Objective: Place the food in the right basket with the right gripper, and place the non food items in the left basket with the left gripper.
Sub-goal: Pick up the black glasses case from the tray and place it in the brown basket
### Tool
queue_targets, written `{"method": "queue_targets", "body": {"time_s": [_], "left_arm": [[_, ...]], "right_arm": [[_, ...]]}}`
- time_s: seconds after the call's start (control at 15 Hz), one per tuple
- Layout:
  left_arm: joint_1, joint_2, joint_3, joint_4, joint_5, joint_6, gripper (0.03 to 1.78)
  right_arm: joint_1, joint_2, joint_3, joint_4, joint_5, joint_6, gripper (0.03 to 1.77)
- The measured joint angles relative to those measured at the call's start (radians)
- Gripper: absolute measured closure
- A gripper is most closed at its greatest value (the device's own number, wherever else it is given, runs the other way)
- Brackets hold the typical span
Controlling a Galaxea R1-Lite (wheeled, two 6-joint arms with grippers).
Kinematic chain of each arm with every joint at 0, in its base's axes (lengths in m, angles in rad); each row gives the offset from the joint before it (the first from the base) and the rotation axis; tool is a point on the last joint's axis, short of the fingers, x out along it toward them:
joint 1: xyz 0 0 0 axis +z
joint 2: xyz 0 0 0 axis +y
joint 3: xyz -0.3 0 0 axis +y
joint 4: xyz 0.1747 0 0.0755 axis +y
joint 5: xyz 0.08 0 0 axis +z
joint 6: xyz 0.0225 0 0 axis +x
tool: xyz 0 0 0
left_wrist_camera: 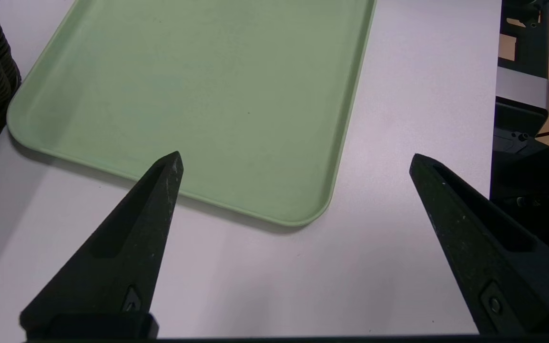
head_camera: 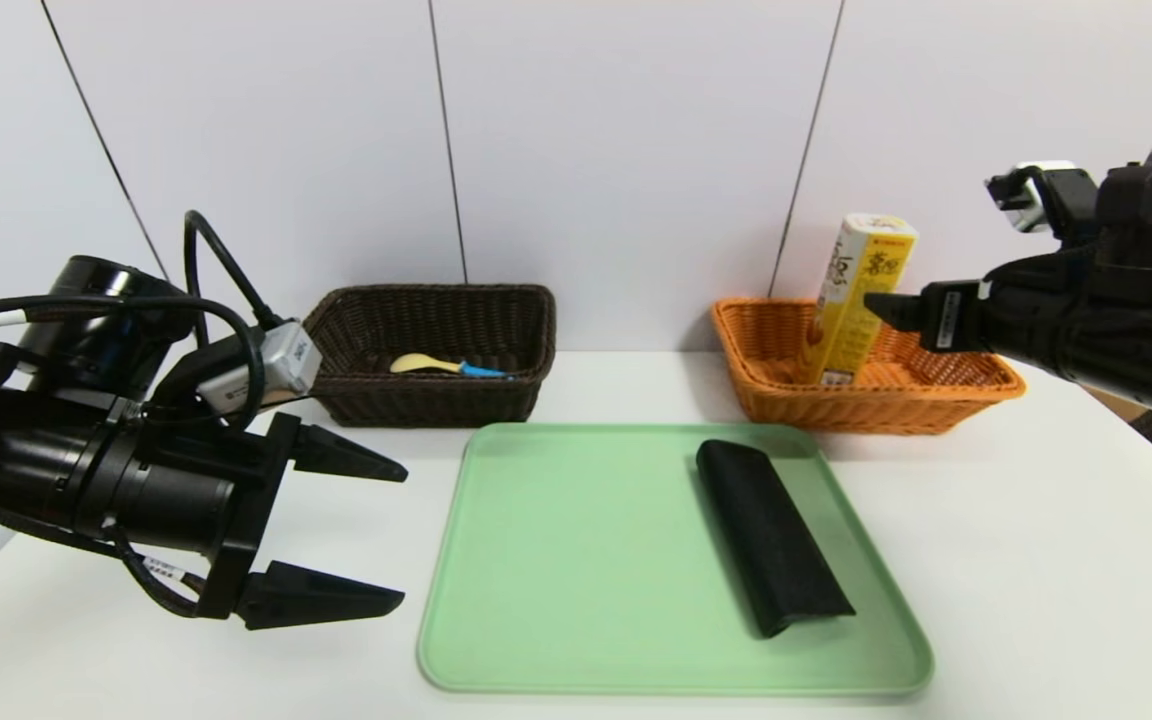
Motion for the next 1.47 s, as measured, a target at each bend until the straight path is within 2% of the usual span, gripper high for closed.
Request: {"method": "queue_targets", "body": {"time_s": [0.33, 0.53, 0.87, 1.07, 1.27, 1.33, 1.47], "left_arm": [[-0.001, -0.002, -0.001, -0.027, 0.0, -0.006, 0.12], [-0.006, -0.006, -0.003, -0.027, 0.0, -0.009, 0.12], [-0.017, -0.008, -0.006, -0.026, 0.012, -0.047, 0.12], [-0.017, -0.01, -0.016, -0.028, 0.101, -0.153, 0.12], [-0.024, -0.021, -0.036, -0.029, 0.221, -0.326, 0.12], [-0.033, -0.025, -0.04, -0.029, 0.278, -0.382, 0.12], [-0.065, -0.037, -0.043, -0.028, 0.44, -0.507, 0.12]], "right_arm": [[-0.004, -0.203, 0.066, 0.228, 0.056, 0.016, 0.11], [0.0, -0.306, 0.124, 0.322, 0.1, 0.017, 0.11], [0.007, -0.387, 0.198, 0.355, 0.131, 0.017, 0.11], [0.008, -0.412, 0.208, 0.356, 0.184, 0.018, 0.11], [0.012, -0.422, 0.221, 0.355, 0.189, 0.021, 0.11], [0.026, -0.424, 0.224, 0.352, 0.189, 0.022, 0.11], [0.063, -0.426, 0.227, 0.352, 0.188, 0.026, 0.11]]}}
